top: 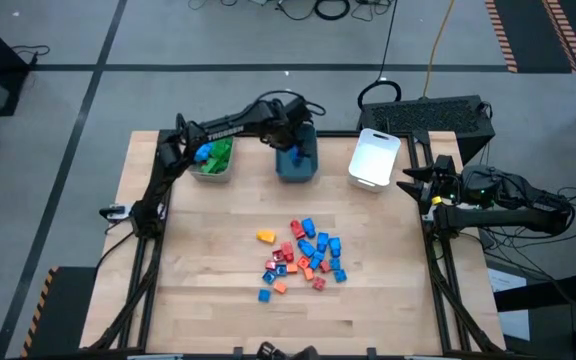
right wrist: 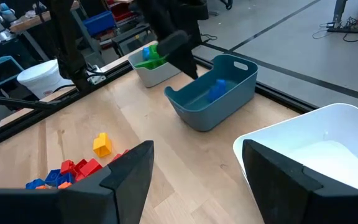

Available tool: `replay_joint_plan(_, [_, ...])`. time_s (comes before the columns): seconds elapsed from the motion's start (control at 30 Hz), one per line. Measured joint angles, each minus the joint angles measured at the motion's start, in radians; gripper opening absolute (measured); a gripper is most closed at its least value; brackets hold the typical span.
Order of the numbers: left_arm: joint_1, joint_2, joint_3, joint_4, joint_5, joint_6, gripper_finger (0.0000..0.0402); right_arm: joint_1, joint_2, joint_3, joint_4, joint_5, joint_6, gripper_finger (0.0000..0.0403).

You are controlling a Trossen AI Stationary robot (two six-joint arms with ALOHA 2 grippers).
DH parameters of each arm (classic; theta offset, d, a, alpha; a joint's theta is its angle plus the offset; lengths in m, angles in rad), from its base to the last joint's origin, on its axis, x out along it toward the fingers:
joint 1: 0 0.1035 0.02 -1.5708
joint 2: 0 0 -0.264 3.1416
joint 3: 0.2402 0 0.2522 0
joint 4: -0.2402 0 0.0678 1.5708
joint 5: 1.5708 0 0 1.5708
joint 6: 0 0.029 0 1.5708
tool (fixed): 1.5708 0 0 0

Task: Sort blocks by size
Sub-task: Put the blue 1 stud game piece into the blue bin

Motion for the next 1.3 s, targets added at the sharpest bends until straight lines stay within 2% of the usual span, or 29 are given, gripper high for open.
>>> replay_joint_plan(0.07, [-0.009,-0.003,0.0,-0.033,0.007,0.026,0.0301,0.0,0.0,0.0,0.0,0.0,0.0,0.0238])
replay_joint_plan(0.17, [-0.04,-0.014,0.0,-0.089,0.07,0.14,0.0295,0.0,0.0,0.0,0.0,0.0,0.0,0.0238])
replay_joint_plan(0.27, [-0.115,-0.025,0.001,-0.162,0.155,0.343,0.0287,0.0,0.0,0.0,0.0,0.007,0.0,0.0238])
replay_joint_plan(0.33, [-0.175,-0.026,0.0,-0.233,0.174,0.514,0.0283,0.0,0.0,0.0,0.0,0.027,0.0,0.0238])
replay_joint_plan(0.47, [-0.301,-0.027,0.0,-0.278,0.11,0.826,0.0282,0.0,0.0,0.0,-0.006,0.044,0.007,0.0238])
replay_joint_plan(0.6, [-0.404,-0.028,0.0,-0.216,0.045,1.024,0.0282,0.0,0.0,0.0,-0.019,0.044,0.053,0.0238])
replay_joint_plan(0.7, [-0.425,-0.028,0.0,-0.127,0.022,1.071,0.0282,0.0,0.0,0.0,-0.022,0.044,0.051,0.0238])
replay_joint_plan(0.83, [-0.415,-0.025,-0.007,-0.103,0.021,1.117,0.0282,0.0,0.0,0.0,-0.023,0.044,0.047,0.0238])
replay_joint_plan(1.1, [-0.409,-0.019,-0.109,0.056,0.045,1.14,0.0282,0.0,0.0,0.0,-0.024,0.044,0.045,0.0238])
replay_joint_plan(1.3, [-0.428,-0.019,-0.151,0.074,0.044,1.203,0.0282,0.0,0.0,0.0,-0.027,0.044,0.044,0.0238])
